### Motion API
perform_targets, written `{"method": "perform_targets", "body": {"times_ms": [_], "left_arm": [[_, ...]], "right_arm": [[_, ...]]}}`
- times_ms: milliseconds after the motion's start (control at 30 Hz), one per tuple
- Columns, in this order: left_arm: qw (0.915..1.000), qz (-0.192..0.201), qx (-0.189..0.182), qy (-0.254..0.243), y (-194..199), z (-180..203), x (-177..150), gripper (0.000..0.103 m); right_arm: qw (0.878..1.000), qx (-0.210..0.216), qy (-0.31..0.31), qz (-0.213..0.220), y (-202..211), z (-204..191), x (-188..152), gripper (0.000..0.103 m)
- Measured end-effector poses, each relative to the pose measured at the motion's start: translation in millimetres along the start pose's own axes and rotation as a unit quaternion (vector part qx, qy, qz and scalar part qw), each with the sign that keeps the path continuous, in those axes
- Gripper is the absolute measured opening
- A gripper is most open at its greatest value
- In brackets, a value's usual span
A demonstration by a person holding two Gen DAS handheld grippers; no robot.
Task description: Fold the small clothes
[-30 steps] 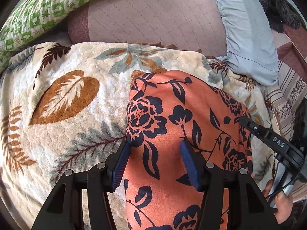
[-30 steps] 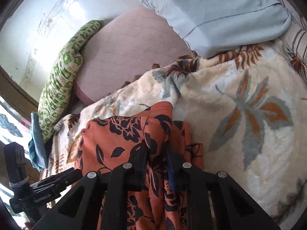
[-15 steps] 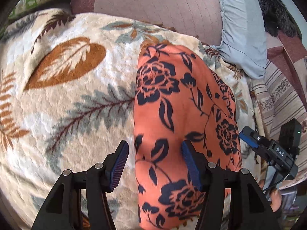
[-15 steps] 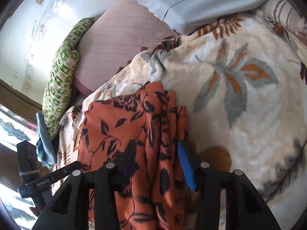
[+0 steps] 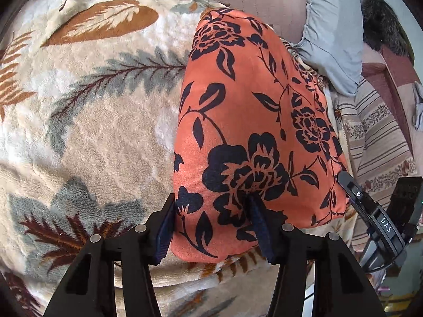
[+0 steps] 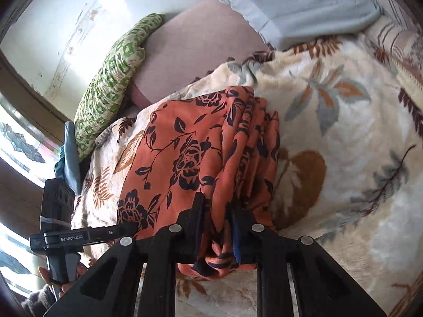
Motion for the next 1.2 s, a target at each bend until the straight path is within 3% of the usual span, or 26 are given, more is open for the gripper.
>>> {"method": "perform_targets", "body": {"times_ms": [100,167,267,400,533,633,767,800,867,900,933,1000,1067,1100,1133,1200], "left_arm": [[0.9994,-0.028,0.021,-0.003,-19.5,-8.4,-5.1,0.054],[0.9993,-0.024,0.026,-0.013,-18.8,-10.8,-8.4,0.055],[0.9988,-0.021,0.015,-0.040,-3.8,-10.7,-8.8,0.052],[0.9978,0.033,0.008,-0.056,37.8,-9.3,3.2,0.053],[0.9983,0.035,0.026,-0.038,41.8,-2.9,45.8,0.054],[0.9980,0.027,0.045,-0.036,28.0,13.3,79.1,0.053],[0.9919,0.028,0.113,-0.050,5.2,28.4,111.1,0.054],[0.9900,0.012,0.132,-0.050,-10.5,28.6,119.6,0.056],[0.9880,-0.017,0.148,-0.040,-35.0,20.5,119.8,0.064],[0.9893,-0.011,0.142,-0.030,-36.8,16.0,119.1,0.071],[0.9904,-0.007,0.136,-0.023,-40.2,16.4,118.6,0.072],[0.9944,-0.005,0.104,-0.017,-33.3,7.9,112.4,0.070],[0.9984,-0.001,0.056,-0.005,-18.0,-4.7,101.3,0.069],[0.9995,0.003,0.031,0.003,-8.9,-13.4,95.1,0.068],[0.9999,0.007,0.009,0.010,-3.1,-20.7,89.3,0.068],[0.9994,0.007,-0.027,0.020,5.0,-35.0,77.4,0.068]], "right_arm": [[0.997,-0.074,0.034,-0.008,-16.9,13.4,-15.8,0.010],[0.991,-0.122,0.052,-0.026,-40.2,30.6,-30.2,0.016],[0.995,-0.094,0.031,-0.011,-28.6,34.9,-28.4,0.024],[0.999,-0.015,-0.034,0.011,-1.7,40.6,0.9,0.028],[0.995,0.040,-0.083,0.025,-7.8,33.2,41.6,0.050],[0.996,0.016,-0.092,0.017,-34.5,18.8,63.7,0.050],[0.998,0.025,-0.039,0.047,-51.2,-13.4,70.9,0.048],[0.999,0.009,-0.023,0.046,-60.2,-17.6,71.5,0.042],[0.998,-0.057,0.002,0.030,-87.3,-16.6,71.8,0.019],[0.995,-0.093,0.012,0.014,-103.1,-10.9,71.2,0.006],[0.993,-0.115,0.018,-0.001,-116.1,-3.8,70.0,0.003],[0.996,-0.091,0.012,0.008,-110.6,2.7,70.9,0.003],[0.999,-0.037,-0.029,0.007,-94.6,12.3,74.9,0.012],[0.998,-0.002,-0.059,-0.001,-86.7,21.7,76.5,0.022],[0.995,0.028,-0.091,-0.010,-80.6,33.7,77.0,0.040],[0.988,0.060,-0.138,-0.024,-74.7,57.2,74.4,0.055]]}}
Point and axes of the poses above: each gripper's, at about its wrist camera, not at the fingertips, and y roughly against the way its jaws point, z to its right, x to its top, the point moved 1 cm from there along -y, roughly the way its jaws point, and after that the axes turned 15 degrees about -y, right-handed, at the moved point
